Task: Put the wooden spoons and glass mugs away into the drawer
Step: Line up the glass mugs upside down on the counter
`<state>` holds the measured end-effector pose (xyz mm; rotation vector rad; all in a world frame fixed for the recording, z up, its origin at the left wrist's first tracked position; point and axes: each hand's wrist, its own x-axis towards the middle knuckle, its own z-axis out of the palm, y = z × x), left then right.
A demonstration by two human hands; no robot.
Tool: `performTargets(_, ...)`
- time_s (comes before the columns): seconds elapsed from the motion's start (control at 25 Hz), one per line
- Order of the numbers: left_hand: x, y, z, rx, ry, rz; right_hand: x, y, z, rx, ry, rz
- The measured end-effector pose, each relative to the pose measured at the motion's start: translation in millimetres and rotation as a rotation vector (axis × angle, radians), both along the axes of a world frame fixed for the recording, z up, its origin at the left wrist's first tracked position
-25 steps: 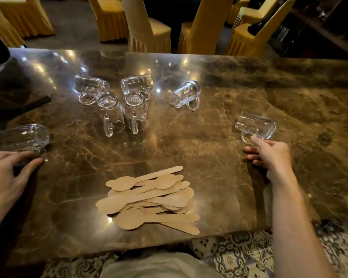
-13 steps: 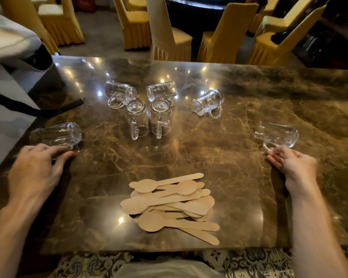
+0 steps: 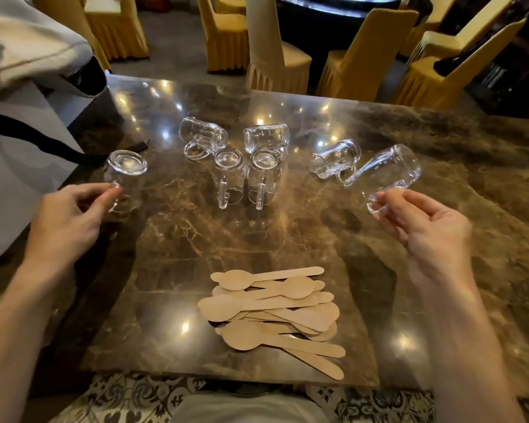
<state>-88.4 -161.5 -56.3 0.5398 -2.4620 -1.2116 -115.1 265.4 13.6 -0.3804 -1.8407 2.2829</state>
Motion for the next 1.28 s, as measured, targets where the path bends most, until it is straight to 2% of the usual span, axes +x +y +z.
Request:
performTargets(0.2, -8.2, 28.7, 19.1, 0.311, 0.168, -0.011, -9.0, -40.6, 4.9, 0.116, 0.049, 0.121)
performTargets(0.4, -22.9, 54.7, 25.1, 0.583, 0.284, -0.033, -25.2, -67.0, -5.9, 0.208, 0.025, 0.115)
performTargets(0.76, -37.4, 78.9, 11.6, 0.555, 0.255, -0.055, -41.4, -84.6, -28.7, 0.248, -0.071, 0.052)
performTargets(1.28, -46.2, 95.4, 7.8, 0.512, 0.157, -0.042, -40.9, -94.2, -41.9, 0.323, -0.074, 0.04)
